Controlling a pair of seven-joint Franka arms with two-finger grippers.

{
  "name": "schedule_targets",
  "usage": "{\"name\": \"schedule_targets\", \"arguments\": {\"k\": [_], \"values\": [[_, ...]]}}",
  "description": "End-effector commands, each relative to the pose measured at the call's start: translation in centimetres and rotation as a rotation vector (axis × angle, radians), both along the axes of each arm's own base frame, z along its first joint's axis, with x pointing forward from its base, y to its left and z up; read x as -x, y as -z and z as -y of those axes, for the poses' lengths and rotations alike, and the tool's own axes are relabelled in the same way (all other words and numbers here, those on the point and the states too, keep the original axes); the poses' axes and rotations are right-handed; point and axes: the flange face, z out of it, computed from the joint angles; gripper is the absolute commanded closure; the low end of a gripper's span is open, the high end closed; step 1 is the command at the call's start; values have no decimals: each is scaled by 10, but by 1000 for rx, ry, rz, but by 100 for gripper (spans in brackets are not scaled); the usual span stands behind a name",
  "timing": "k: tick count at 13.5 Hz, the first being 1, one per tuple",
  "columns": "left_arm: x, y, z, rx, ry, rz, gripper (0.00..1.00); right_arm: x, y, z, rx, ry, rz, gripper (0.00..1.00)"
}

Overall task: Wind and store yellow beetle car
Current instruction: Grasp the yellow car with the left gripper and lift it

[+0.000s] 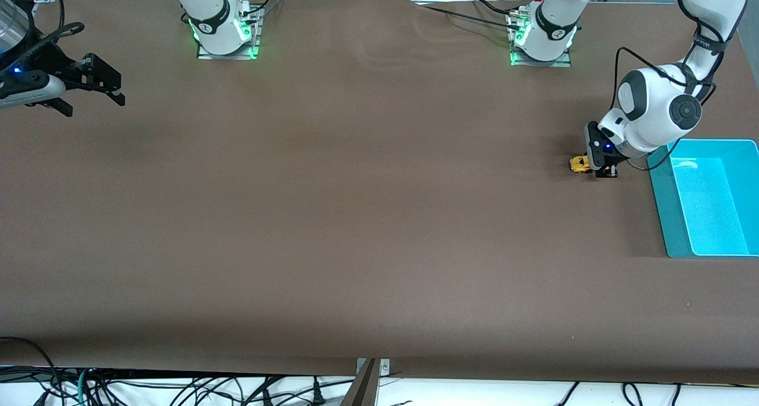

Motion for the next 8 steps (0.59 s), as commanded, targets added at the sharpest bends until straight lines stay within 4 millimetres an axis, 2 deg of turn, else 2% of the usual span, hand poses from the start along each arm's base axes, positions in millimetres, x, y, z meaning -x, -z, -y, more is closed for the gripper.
{"name": "schedule_targets", "arguments": {"k": [1, 2, 4, 8], "values": [[-9, -6, -1, 3, 28, 20, 87, 7, -2, 1, -13, 1, 3, 0], [-10, -9, -2, 5, 27, 8, 87, 7, -2, 1, -13, 1, 3, 0], [-20, -30, -5, 2, 27, -1, 87, 7, -3, 1, -13, 1, 6, 0], [-58, -78, -14, 7, 28, -41, 87, 7, -2, 1, -13, 1, 6, 0]]}}
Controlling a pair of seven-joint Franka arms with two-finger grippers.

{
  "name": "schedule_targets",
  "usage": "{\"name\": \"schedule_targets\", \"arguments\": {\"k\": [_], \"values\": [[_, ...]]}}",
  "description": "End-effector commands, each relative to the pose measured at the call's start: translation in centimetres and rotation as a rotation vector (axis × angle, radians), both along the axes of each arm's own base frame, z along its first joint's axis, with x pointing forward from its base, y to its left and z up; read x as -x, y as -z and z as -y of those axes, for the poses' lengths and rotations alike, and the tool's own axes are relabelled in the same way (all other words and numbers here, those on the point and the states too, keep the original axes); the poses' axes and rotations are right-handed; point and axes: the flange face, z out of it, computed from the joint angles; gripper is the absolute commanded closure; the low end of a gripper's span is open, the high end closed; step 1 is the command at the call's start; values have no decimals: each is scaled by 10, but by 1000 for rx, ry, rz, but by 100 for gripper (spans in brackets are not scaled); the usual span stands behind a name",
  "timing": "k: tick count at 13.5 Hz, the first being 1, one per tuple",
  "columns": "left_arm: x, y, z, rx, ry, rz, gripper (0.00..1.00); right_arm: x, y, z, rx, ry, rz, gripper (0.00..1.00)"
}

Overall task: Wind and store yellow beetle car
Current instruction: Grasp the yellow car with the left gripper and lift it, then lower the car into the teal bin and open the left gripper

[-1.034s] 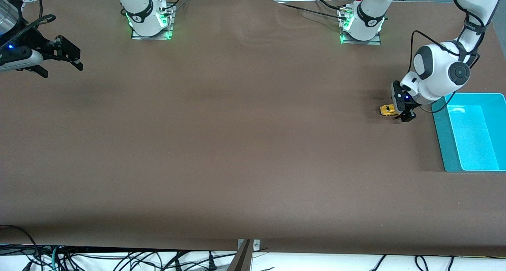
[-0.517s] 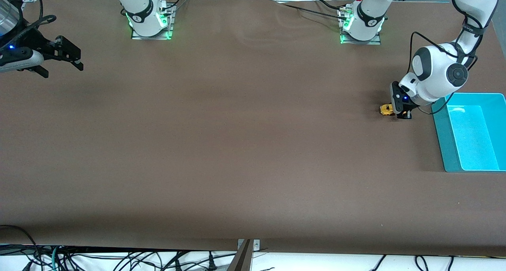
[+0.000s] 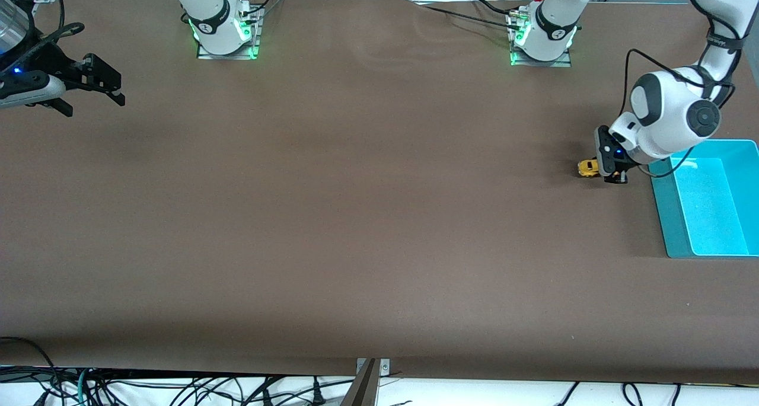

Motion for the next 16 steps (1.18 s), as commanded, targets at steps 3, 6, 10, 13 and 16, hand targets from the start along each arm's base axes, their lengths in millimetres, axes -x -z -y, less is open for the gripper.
{"name": "schedule_targets", "arguments": {"k": [3, 6, 10, 13, 16], "values": [[-54, -80, -16, 8, 37, -13, 87, 7, -2, 0, -13, -1, 6, 0], [-66, -121, -72, 18, 3, -24, 87, 8, -4, 0, -14, -1, 12, 0], [-69, -123, -165, 35, 46, -4, 87, 7, -3, 0, -14, 0, 15, 0], [-71, -92, -245, 60, 81, 11, 87, 9, -5, 0, -14, 0, 20, 0], [-65, -55, -298, 84, 83, 12, 86, 10, -6, 0, -14, -2, 21, 0]]}}
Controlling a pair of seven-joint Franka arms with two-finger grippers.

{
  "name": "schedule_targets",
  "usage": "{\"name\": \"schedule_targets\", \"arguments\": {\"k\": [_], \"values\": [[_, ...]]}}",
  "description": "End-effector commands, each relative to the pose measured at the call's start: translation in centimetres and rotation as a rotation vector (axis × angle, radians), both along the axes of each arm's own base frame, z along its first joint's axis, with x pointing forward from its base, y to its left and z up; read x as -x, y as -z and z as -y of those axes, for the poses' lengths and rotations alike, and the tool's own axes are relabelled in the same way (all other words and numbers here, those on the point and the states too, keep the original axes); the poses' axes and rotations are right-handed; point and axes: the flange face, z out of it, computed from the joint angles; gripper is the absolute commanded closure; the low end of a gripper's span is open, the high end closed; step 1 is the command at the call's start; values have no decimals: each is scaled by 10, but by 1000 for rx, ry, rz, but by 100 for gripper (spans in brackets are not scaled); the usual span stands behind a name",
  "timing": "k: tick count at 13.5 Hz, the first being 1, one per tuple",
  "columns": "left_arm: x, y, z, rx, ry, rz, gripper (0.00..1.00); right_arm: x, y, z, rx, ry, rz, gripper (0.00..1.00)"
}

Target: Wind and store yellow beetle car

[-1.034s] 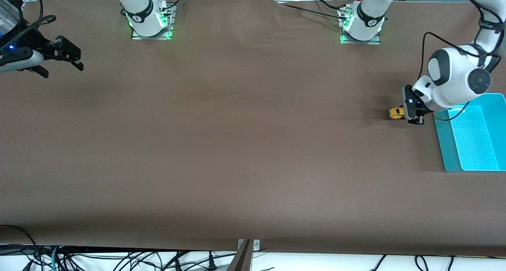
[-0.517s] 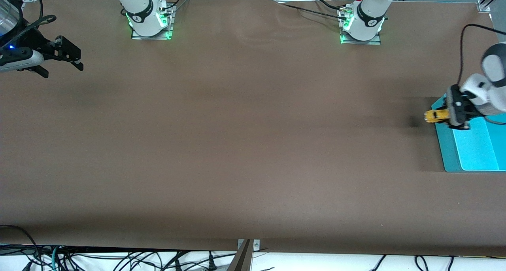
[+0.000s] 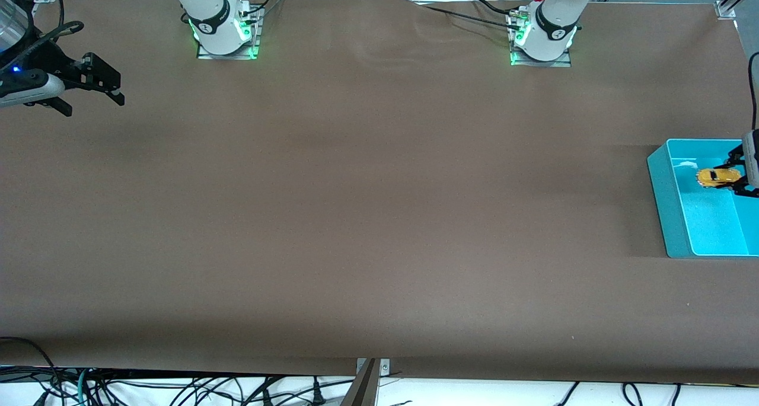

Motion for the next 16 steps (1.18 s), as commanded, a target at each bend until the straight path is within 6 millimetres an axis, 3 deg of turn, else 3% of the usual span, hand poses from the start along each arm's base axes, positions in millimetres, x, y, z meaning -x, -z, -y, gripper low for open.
{"name": "schedule_targets", "arguments": {"k": [1, 3, 5, 7, 8, 12, 15, 16], "values": [[-3, 34, -32, 29, 15, -21, 85, 9, -4, 0, -13, -1, 13, 0], [9, 79, -44, 68, -12, -61, 85, 9, -4, 0, -13, -1, 13, 0], [14, 98, -48, 77, -23, -72, 81, 9, -3, 0, -13, -1, 12, 0], [14, 103, -49, 79, -23, -74, 51, 9, -3, 0, -13, -1, 12, 0], [13, 100, -50, 75, -25, -70, 1, 9, -2, 0, -13, -1, 10, 0], [4, 68, -58, 62, -25, -58, 0, 8, -1, 0, -13, -1, 9, 0], [-9, 15, -61, 74, -29, -66, 0, 6, 8, -1, -15, 14, 9, 0], [-16, -11, -58, 77, -24, -65, 0, 5, 14, -1, -15, 17, 6, 0]]}}
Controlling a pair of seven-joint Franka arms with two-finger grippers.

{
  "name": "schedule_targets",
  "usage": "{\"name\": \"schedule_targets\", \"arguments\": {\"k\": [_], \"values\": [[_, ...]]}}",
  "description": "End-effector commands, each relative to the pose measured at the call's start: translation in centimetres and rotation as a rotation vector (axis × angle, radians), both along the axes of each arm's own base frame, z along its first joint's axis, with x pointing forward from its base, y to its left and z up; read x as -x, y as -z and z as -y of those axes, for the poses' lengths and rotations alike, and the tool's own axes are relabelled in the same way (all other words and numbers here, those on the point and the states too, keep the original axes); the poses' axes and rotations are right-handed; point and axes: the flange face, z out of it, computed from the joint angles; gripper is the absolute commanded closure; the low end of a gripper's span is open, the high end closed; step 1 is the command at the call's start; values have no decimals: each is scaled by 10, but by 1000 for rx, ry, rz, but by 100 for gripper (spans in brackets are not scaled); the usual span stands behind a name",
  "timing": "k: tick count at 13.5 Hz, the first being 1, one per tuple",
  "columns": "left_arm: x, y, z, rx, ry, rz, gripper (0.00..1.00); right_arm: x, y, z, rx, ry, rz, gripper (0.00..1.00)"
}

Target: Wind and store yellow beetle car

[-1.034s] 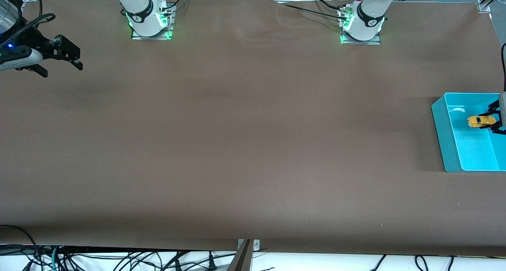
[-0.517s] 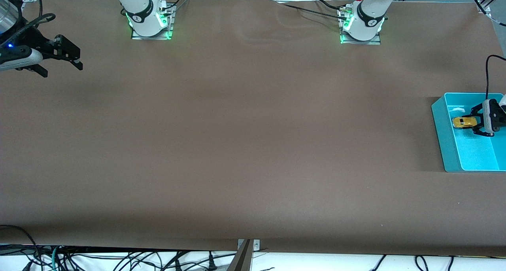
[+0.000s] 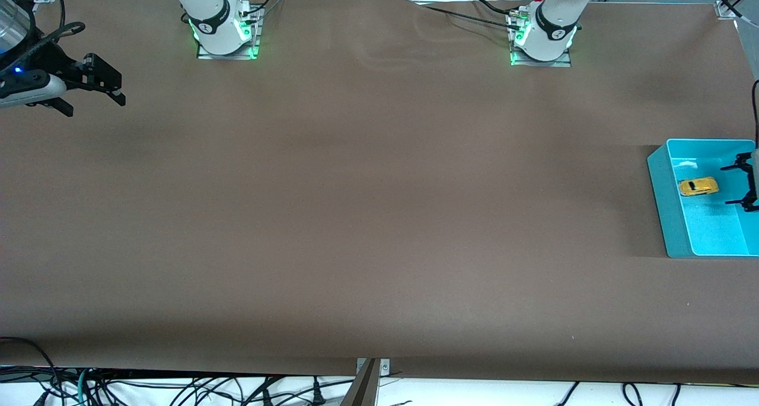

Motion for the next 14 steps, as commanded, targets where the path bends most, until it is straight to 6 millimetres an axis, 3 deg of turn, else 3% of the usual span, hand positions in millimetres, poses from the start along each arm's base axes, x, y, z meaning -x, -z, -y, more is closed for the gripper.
{"name": "schedule_targets", "arguments": {"k": [1, 3, 5, 7, 10, 14], "values": [[-18, -65, 8, 8, 11, -7, 0, 6, 6, 0, -19, 25, 11, 0], [-25, -96, 19, 10, -29, -21, 0, 6, 6, 0, -23, 74, 8, 0], [-38, -131, 53, -13, -78, -36, 0, 7, 7, -1, -26, 123, -4, 0], [-55, -153, 106, -22, -122, -97, 0, 9, 7, -1, -45, 171, -27, 0], [-81, -170, 192, -38, -219, -175, 0, 12, 5, -2, -56, 192, -36, 0], [-100, -173, 271, 13, -374, -245, 0, 14, 3, -1, -55, 187, -31, 0]]}}
